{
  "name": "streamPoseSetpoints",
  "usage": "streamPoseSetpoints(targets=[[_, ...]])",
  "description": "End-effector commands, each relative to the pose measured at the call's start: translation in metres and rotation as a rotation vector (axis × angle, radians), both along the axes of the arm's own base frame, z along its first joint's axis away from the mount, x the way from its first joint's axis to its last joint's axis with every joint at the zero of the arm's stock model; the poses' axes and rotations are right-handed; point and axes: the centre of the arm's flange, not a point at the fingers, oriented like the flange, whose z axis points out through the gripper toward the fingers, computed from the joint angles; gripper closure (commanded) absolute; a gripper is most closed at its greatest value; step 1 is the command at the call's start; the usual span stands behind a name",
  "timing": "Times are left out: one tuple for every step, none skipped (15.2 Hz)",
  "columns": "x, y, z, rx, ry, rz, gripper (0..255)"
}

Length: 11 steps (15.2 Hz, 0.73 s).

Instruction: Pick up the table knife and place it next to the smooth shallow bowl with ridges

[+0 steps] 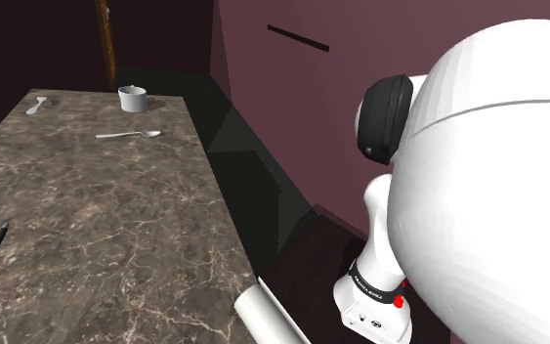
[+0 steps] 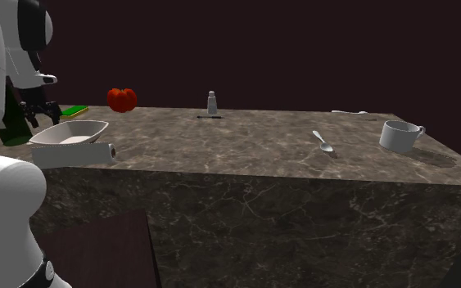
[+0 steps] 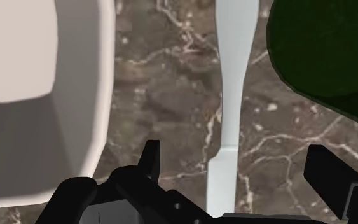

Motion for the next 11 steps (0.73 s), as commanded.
streamPoseSetpoints(targets=[[-0.002, 0.001, 0.020, 0.000, 0.000, 0.000, 0], [-0.003, 0.001, 0.033, 0.000, 0.000, 0.000, 0], [-0.003, 0.001, 0.043, 0.000, 0.000, 0.000, 0], [-0.003, 0.001, 0.043, 0.000, 0.000, 0.000, 0], [-0.003, 0.001, 0.043, 0.000, 0.000, 0.000, 0], [-0.003, 0.001, 0.043, 0.000, 0.000, 0.000, 0], [-0.003, 0.001, 0.043, 0.000, 0.000, 0.000, 0], [-0.003, 0.001, 0.043, 0.000, 0.000, 0.000, 0], [-0.003, 0.001, 0.043, 0.000, 0.000, 0.000, 0], [-0.003, 0.001, 0.043, 0.000, 0.000, 0.000, 0], [-0.003, 0.001, 0.043, 0.000, 0.000, 0.000, 0]])
